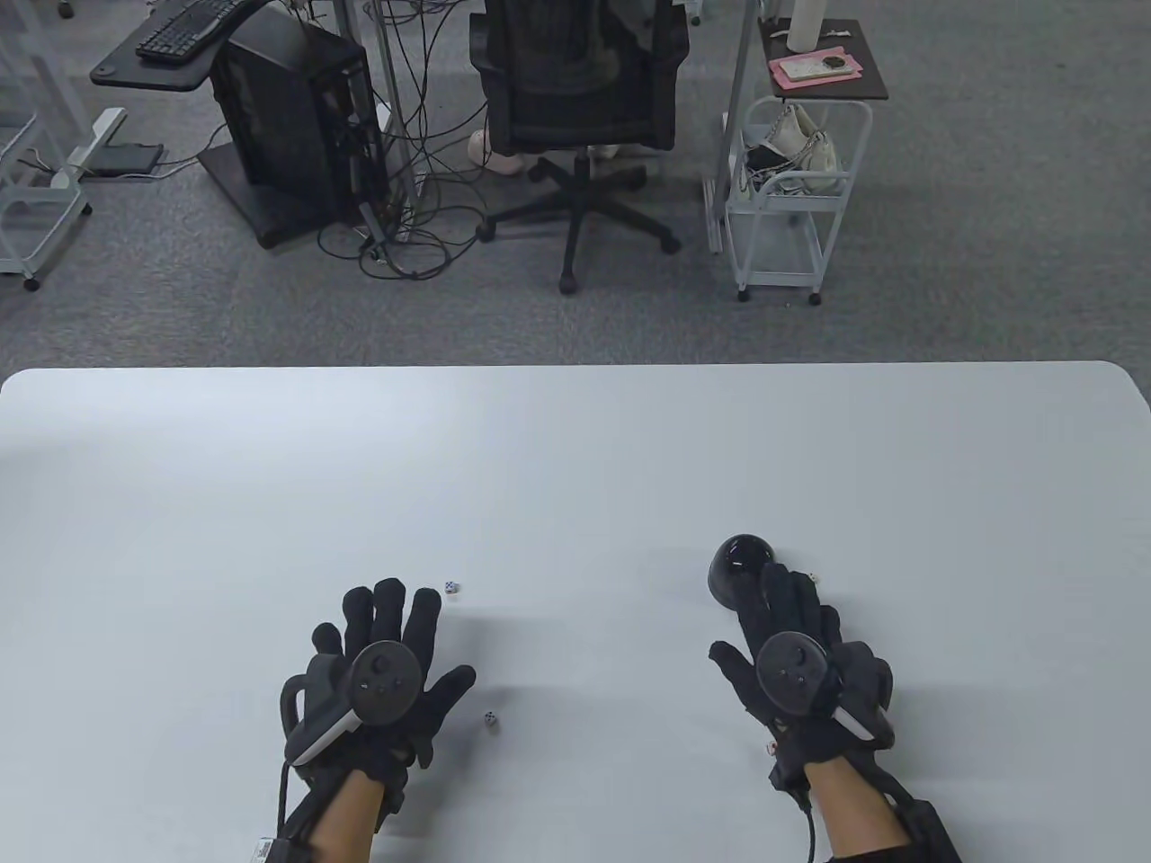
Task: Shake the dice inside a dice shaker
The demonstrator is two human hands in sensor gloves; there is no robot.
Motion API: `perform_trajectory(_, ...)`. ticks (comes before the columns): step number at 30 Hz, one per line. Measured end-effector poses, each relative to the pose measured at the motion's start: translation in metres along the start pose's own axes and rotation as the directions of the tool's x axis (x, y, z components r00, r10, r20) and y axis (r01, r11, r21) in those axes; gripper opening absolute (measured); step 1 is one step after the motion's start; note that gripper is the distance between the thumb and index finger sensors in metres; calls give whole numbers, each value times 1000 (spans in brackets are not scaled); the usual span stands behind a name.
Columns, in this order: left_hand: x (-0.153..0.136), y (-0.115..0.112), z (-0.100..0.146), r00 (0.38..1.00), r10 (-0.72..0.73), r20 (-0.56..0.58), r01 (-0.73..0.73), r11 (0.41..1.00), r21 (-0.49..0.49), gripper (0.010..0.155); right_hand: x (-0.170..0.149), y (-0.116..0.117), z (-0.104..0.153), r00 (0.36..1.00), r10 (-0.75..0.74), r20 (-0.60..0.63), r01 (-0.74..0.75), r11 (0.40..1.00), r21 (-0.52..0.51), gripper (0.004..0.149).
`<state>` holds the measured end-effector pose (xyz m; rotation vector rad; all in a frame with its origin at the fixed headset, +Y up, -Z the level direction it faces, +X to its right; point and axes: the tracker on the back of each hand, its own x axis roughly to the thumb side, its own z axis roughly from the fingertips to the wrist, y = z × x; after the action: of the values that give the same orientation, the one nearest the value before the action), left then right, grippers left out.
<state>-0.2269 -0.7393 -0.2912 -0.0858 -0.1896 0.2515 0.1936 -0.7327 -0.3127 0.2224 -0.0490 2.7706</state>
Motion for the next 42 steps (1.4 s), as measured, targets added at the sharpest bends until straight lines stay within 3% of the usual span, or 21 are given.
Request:
perform_trajectory(5, 1, -2, -1, 1000, 12, 14, -12, 1000, -11, 86, -3, -4, -23, 977, -176, -117, 173, 984, -31, 77)
perform_trajectory(14, 1, -3, -2, 999, 32, 21, -32, 999, -28, 85, -13, 10, -63, 928, -209, -308, 227, 973, 25, 81)
perform_trajectory(20, 2, -3, -2, 998, 49, 26, -48, 998, -42, 85, -20, 25, -74, 910, -183, -372, 236, 966, 105, 81)
perform_trajectory(25, 2, -3, -3, 998, 50, 25, -49, 997, -54, 84, -15, 28, -75, 922, -123, -367, 191, 969, 156, 75)
perform_trajectory(31, 2, -3, -3, 999, 48, 25, -46, 997, -56, 83, -7, 30, -69, 945, -54, -322, 124, 972, 201, 79)
perform_trajectory(37, 5, -2, -3, 996, 69, 49, -66, 996, -53, 82, -3, 29, -53, 967, -135, -216, 161, 981, 108, 78)
perform_trajectory(42, 19, 2, -3, 981, 145, 132, -144, 989, -21, 81, 15, 14, -36, 961, -271, -47, 273, 961, 31, 78)
